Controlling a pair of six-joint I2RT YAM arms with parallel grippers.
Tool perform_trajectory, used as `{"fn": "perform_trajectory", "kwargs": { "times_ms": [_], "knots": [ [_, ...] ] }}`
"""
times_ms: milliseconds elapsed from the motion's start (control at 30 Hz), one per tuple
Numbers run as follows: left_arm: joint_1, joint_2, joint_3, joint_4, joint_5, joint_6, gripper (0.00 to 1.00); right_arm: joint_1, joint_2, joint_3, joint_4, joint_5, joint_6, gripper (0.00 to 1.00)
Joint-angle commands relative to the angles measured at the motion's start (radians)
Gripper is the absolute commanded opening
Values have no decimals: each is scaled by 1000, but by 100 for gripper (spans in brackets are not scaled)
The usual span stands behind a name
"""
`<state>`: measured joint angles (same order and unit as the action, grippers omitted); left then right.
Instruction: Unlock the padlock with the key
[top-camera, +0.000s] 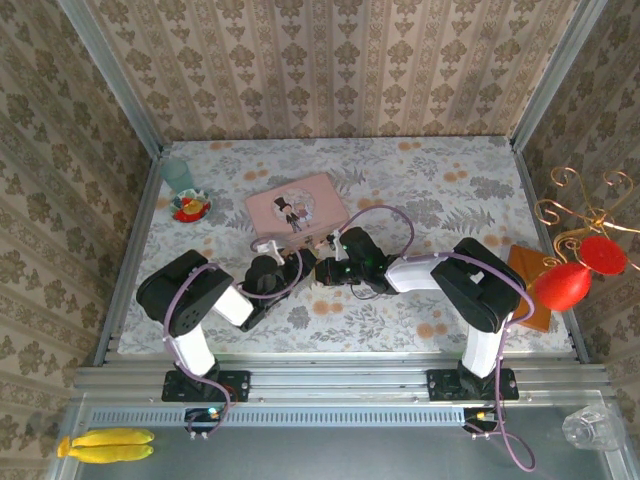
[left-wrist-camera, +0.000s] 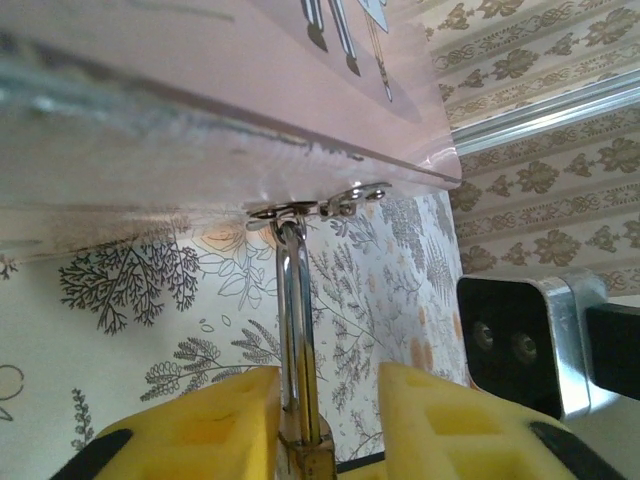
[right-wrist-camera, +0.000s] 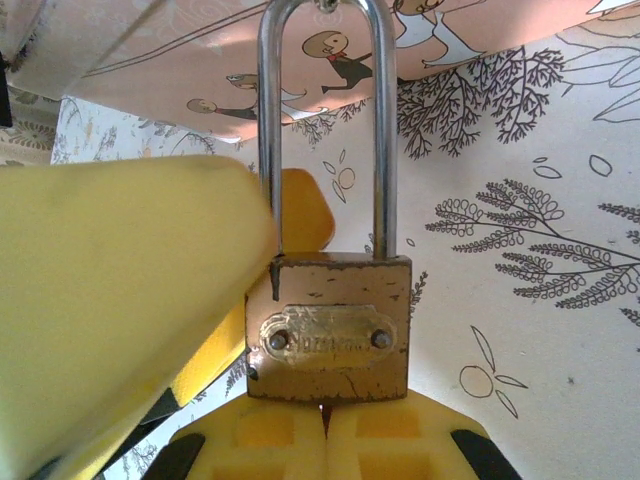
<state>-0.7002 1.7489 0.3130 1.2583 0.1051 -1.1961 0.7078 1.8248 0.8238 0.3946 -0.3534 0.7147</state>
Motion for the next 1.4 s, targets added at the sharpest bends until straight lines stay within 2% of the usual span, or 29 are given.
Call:
{"fn": "perform_trajectory", "kwargs": {
  "times_ms": [0,367,767,967,1133,1367],
  "knots": [
    [13,-25,-42,-70,24,-65,36,-11,13,-21,6,40,32,0],
    [40,-161,-57,-228,-1,-2,47,-38,18,-74,73,30,95,0],
    [33,-179,-23,-278,8,32,48,-62,9,-147,162,-3,127,0],
    [19,-195,7,-329,10,59,49,-60,-50,-150,49,80,64,0],
    [19,-232,21,-394,3,90,49,-61,-90,-164,-22,125,26,15],
    [33,-310,36,-495,-4,150,49,-62,-116,-173,-36,131,25,29]
  ]
}}
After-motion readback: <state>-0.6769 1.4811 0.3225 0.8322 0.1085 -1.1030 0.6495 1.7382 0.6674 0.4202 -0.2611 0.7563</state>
